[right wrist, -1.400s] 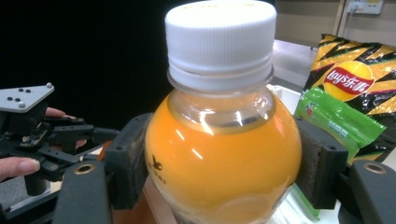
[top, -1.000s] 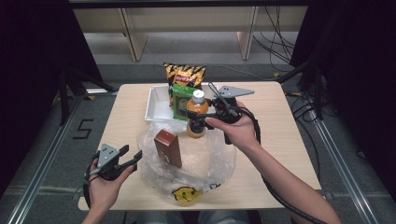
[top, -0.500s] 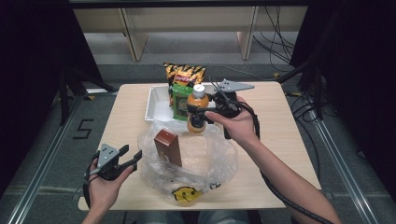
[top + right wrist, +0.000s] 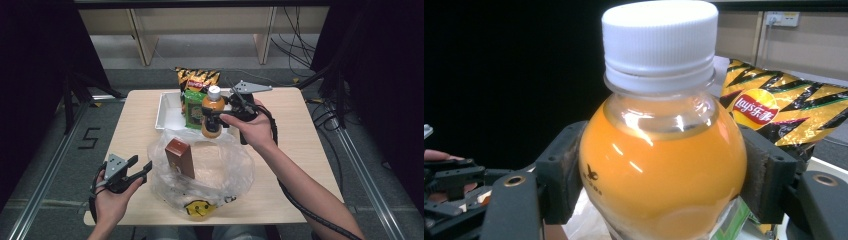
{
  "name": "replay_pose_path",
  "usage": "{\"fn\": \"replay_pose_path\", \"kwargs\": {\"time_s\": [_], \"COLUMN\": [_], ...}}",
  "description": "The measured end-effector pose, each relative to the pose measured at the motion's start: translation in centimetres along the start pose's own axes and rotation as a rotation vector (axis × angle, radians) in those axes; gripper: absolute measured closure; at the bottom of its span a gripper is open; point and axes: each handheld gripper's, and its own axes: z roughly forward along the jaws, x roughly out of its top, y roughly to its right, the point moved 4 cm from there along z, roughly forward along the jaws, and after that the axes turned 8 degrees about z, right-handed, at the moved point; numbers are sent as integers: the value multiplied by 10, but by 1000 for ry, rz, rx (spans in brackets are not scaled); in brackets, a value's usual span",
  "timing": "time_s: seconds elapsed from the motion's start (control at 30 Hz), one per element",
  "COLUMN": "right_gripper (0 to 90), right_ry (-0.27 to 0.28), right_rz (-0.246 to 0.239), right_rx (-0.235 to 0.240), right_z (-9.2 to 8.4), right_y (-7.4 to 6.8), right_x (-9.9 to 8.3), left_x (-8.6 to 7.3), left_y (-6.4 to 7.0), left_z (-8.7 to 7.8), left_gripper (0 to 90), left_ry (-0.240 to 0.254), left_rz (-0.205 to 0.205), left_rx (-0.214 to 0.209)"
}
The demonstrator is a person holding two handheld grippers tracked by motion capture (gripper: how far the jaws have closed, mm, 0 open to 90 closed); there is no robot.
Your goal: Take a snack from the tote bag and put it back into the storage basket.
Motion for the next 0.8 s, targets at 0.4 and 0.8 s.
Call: {"fn": "replay_pose_path", "kwargs": {"time_s": [0.4, 0.8], "right_gripper": [310, 310], "right_ry": [15, 11], "right_rz": [-17, -7], "right_rx": [-23, -69], "right_z": [5, 11], "right_y": [9, 29], "right_x": [8, 9], "left_x": [0, -1], "left_y": [0, -1], "left_z": [0, 0], "left_gripper": [424, 424], "left_ry": [-1, -2], "left_rz": [-1, -1], "left_rx": [-1, -1]}}
